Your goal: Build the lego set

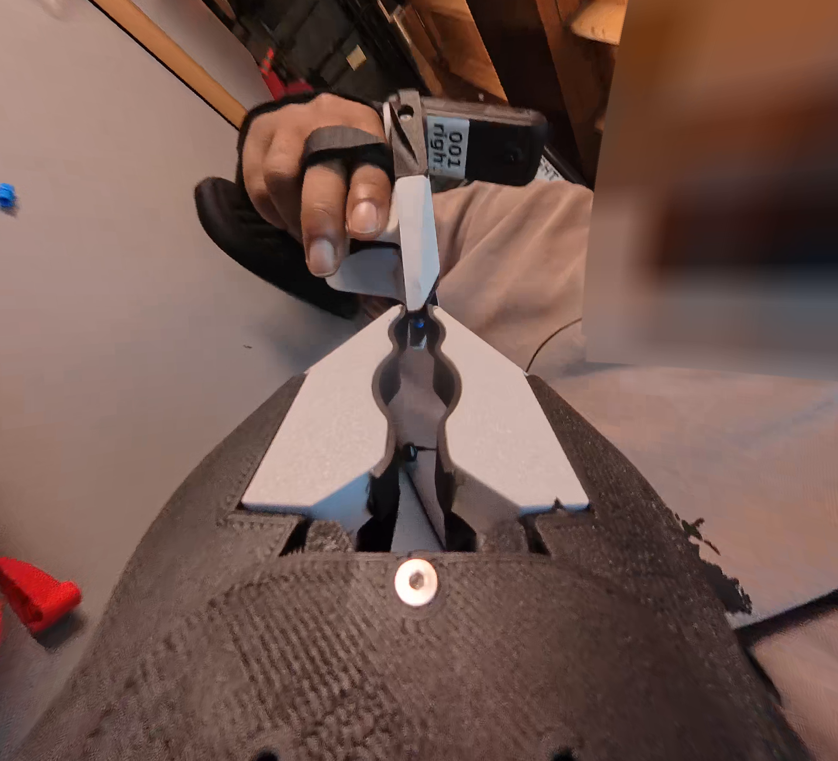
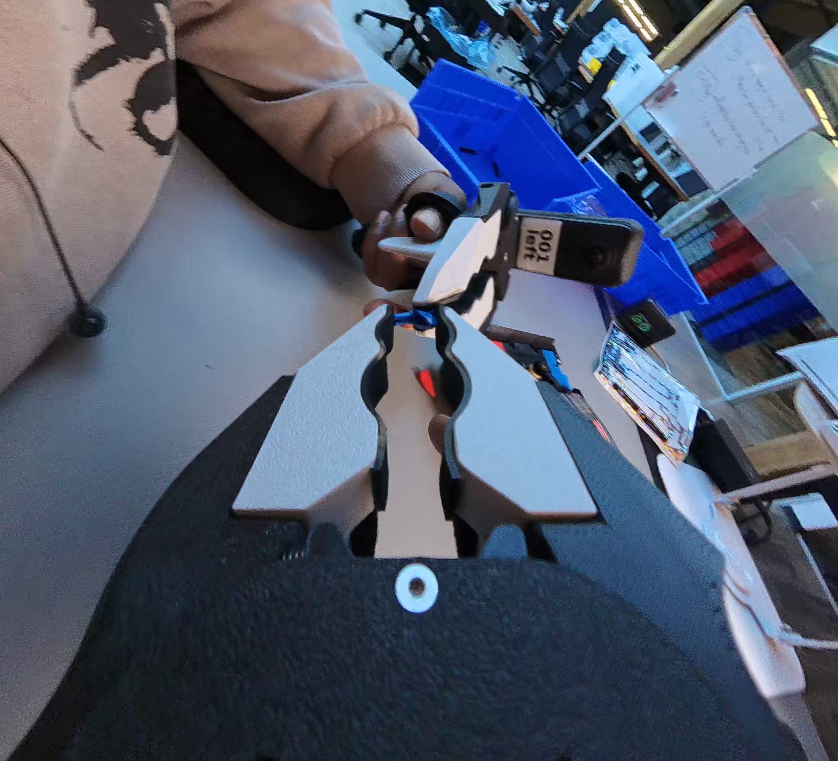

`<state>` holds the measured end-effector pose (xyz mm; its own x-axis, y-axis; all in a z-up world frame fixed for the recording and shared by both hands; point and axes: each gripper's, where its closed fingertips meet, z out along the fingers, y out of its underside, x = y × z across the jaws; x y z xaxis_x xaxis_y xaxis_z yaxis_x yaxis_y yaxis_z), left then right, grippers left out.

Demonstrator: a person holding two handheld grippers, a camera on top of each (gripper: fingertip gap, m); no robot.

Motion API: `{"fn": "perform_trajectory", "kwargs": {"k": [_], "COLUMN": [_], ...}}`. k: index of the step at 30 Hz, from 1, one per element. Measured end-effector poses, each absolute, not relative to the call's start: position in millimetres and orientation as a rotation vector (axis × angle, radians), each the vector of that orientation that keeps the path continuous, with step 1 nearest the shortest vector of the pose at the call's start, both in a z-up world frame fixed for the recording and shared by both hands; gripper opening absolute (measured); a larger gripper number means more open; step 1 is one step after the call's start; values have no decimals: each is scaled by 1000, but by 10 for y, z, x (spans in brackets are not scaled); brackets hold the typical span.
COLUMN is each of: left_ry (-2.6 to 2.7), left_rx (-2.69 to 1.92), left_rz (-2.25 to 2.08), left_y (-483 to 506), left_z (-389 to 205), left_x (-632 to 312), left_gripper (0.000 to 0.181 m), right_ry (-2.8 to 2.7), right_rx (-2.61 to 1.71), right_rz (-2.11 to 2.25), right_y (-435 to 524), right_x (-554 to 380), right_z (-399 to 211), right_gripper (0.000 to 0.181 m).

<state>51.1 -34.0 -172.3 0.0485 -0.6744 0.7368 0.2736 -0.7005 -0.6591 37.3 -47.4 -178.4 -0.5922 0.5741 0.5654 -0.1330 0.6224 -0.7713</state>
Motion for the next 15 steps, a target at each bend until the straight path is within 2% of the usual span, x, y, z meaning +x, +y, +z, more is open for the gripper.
{"fn": "perform_trajectory", "kwargs": {"k": [4, 15], "left_ry": [267, 149], "left_rx": [-1596, -1590], "left_rz": [-1673, -1644], "left_y": [-192, -96], "left_z": [-1673, -1705], "left_x": [406, 360], "left_gripper": [11, 4], "right_ry": [-1863, -1819], "right_rx": [-437, -538], "right_rz": [966, 982], "right_y": [-290, -195], "right_x": [224, 170], "right_z": [-1731, -1741], "right_gripper": [15, 14]}}
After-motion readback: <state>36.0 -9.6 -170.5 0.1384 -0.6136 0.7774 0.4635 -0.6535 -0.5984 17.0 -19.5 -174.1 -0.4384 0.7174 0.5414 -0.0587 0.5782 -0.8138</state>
